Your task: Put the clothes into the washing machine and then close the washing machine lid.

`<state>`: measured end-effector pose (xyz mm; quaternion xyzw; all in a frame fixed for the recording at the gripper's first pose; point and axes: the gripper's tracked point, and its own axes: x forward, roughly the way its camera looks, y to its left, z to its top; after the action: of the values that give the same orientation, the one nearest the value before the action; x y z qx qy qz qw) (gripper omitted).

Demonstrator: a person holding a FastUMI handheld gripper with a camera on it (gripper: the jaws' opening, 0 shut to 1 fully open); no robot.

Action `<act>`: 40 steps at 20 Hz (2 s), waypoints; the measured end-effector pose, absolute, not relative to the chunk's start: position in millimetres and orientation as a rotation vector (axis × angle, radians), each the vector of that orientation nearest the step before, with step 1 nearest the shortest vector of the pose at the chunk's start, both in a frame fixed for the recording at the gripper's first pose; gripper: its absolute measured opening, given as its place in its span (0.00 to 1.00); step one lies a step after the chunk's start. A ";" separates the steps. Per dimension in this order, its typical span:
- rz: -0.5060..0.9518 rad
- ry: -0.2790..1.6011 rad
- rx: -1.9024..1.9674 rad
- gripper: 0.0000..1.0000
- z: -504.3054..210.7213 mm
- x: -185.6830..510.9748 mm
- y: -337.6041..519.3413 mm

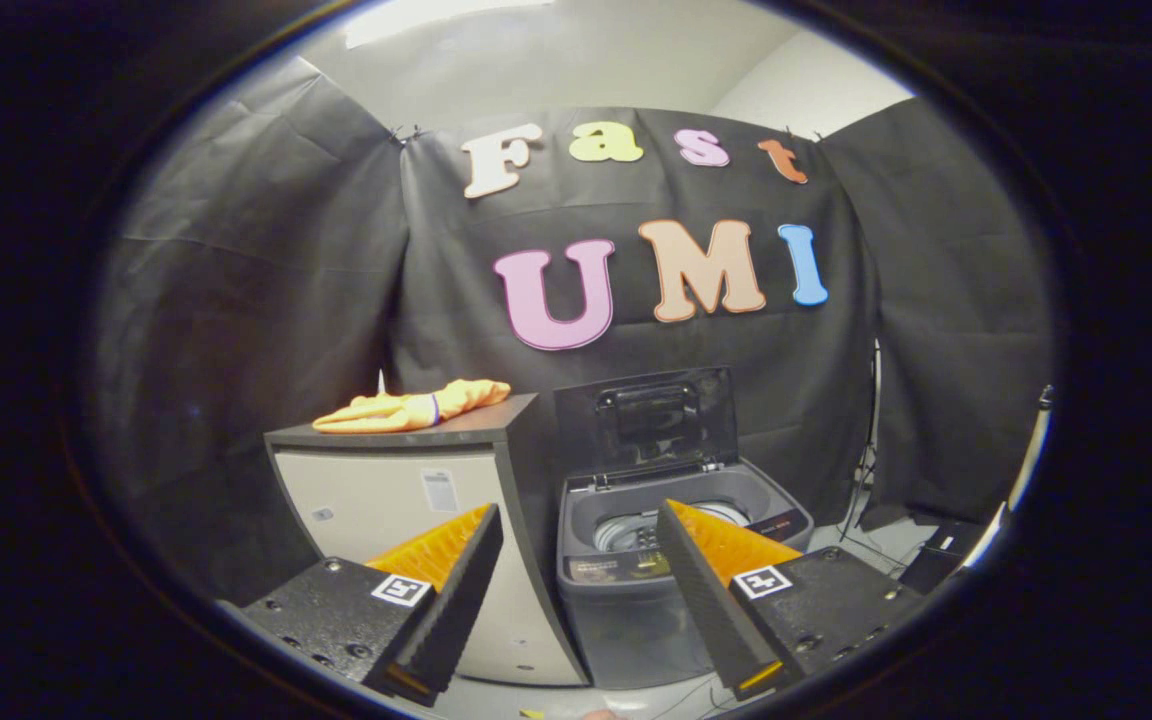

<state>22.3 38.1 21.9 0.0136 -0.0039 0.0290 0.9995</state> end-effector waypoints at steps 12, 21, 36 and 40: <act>0.194 -0.001 0.002 0.97 115.7 84.3 153.4; 0.228 0.073 -0.162 0.97 157.7 205.8 236.7; 0.096 0.620 -0.222 0.72 15.2 341.3 281.4; 0.166 0.583 -0.161 0.20 19.4 340.6 290.6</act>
<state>340.6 290.6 19.4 -0.0792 0.2866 0.0817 0.9513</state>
